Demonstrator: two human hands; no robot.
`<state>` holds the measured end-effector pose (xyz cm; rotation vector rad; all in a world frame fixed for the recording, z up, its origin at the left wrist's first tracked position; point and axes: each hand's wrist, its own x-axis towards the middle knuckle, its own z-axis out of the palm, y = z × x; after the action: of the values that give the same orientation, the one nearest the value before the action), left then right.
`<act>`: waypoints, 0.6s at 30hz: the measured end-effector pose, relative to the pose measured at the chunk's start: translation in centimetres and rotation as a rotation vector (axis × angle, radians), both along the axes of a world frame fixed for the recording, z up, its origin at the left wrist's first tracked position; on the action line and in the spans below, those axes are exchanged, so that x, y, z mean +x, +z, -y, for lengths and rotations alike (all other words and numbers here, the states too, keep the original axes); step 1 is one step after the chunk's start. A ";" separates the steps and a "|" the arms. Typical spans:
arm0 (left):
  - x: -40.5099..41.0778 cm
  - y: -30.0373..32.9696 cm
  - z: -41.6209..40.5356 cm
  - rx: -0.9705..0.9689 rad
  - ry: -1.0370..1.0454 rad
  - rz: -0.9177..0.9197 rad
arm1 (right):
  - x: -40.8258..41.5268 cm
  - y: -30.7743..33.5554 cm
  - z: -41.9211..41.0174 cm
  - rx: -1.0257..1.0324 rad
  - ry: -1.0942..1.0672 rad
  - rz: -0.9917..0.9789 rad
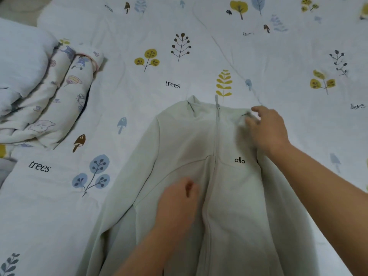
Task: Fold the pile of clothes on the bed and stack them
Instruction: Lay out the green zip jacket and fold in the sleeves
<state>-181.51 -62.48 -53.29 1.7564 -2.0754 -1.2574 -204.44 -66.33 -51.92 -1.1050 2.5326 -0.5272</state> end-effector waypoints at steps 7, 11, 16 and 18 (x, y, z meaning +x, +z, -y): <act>4.4 -2.4 8.6 -0.360 0.182 0.398 | -1.0 -2.2 -6.4 0.283 -0.233 0.051; 5.4 -2.5 11.2 -0.166 0.162 0.348 | -2.5 -2.3 -6.9 0.171 -0.244 0.081; 7.5 -0.6 13.5 -0.381 0.320 0.254 | -5.6 0.7 -6.1 0.046 -0.277 -0.201; 7.7 -1.1 13.6 -0.347 0.263 0.321 | -6.1 0.3 -5.8 0.160 -0.194 -0.240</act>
<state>-173.81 -76.10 -54.35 2.0723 -1.9724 -0.5359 -210.51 -60.52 -51.63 -0.9184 2.8512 -0.2442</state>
